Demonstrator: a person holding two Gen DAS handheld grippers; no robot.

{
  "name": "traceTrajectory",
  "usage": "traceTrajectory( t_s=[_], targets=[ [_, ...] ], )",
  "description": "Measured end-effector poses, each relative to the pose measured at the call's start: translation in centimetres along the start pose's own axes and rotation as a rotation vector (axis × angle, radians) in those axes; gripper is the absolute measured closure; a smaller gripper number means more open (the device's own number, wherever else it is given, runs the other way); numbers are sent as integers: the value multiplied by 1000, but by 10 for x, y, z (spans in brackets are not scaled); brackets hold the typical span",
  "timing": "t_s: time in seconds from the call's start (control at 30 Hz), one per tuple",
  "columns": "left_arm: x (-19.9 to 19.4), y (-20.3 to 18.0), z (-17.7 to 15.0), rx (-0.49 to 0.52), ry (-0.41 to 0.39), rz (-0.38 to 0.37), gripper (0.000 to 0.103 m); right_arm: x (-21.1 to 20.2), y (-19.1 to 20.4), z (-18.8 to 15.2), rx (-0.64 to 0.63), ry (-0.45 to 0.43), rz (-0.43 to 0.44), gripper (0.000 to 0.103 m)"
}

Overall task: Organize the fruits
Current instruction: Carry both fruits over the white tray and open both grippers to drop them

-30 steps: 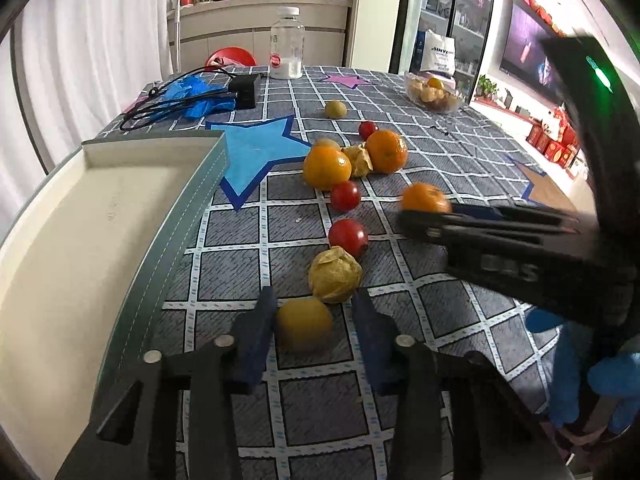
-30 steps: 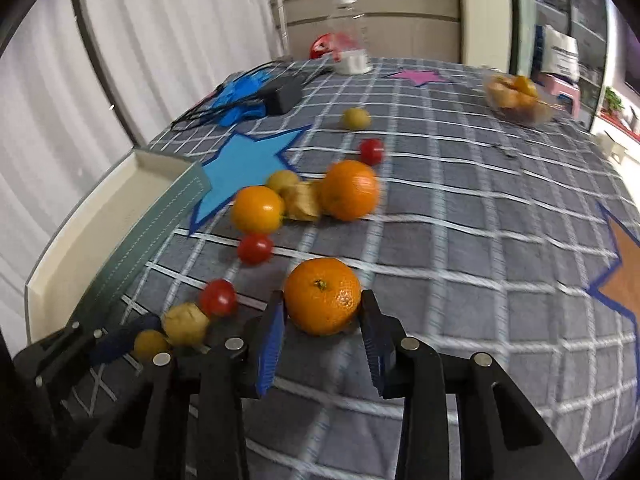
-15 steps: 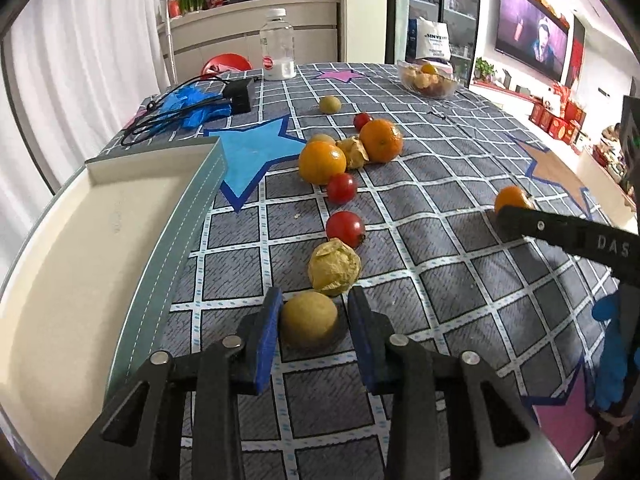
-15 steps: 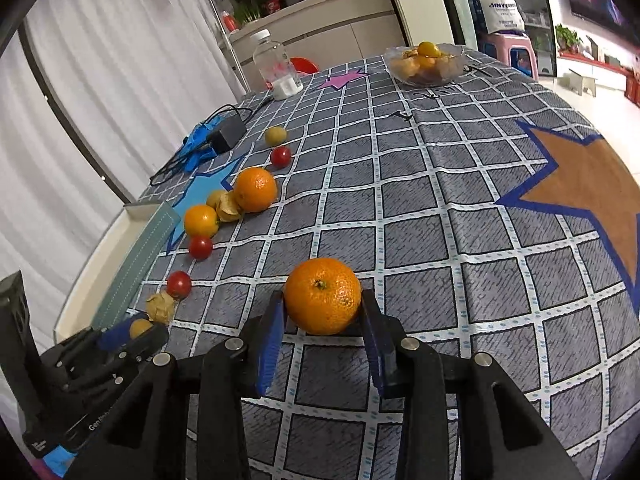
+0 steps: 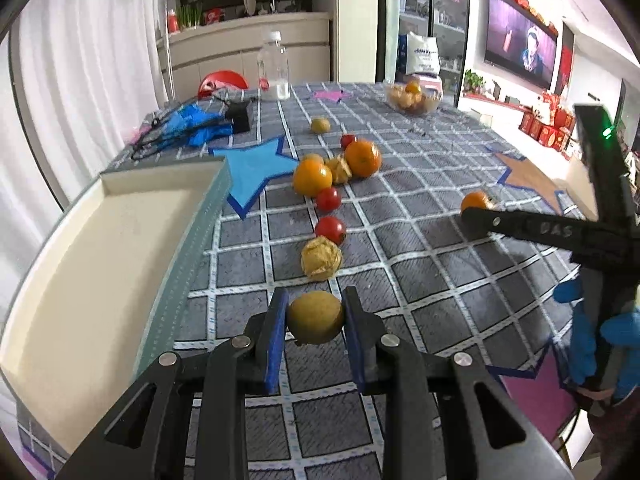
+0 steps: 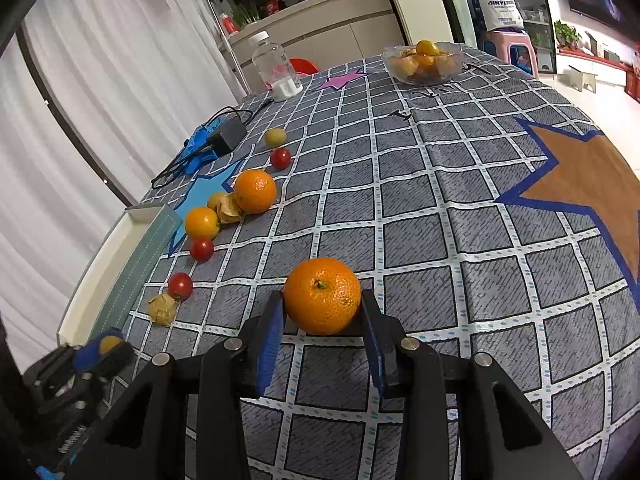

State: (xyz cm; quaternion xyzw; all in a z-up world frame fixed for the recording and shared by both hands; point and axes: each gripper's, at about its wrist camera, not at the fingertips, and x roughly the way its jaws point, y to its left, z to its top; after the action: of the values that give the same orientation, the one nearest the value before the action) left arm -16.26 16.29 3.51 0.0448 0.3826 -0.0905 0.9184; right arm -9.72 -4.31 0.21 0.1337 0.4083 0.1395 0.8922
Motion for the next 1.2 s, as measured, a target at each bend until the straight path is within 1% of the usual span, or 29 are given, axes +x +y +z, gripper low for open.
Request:
traceTrajectory(
  t_s=[0.1, 0.2, 0.43, 0.8, 0.97, 1.07, 1.2],
  targets=[
    [-12, 9, 2, -11, -28, 6, 73, -1, 6, -2, -26, 2, -31, 65],
    [-21, 19, 3, -27, -50, 19, 73, -6, 17, -3, -65, -5, -35, 65],
    [-29, 53, 3, -95, -70, 65, 73, -9, 55, 1, -149, -7, -33, 65],
    [-35, 111, -4, -182, -92, 161, 73, 5, 130, 6, -260, 22, 33, 65],
    [-30, 138, -9, -230, -82, 200, 73, 19, 167, 7, -319, 45, 66, 65],
    [-27, 149, -13, -240, -76, 229, 73, 30, 192, 6, -355, 64, 92, 65],
    [-24, 163, -20, -258, -66, 250, 73, 44, 223, -1, -403, 90, 120, 65]
  ],
)
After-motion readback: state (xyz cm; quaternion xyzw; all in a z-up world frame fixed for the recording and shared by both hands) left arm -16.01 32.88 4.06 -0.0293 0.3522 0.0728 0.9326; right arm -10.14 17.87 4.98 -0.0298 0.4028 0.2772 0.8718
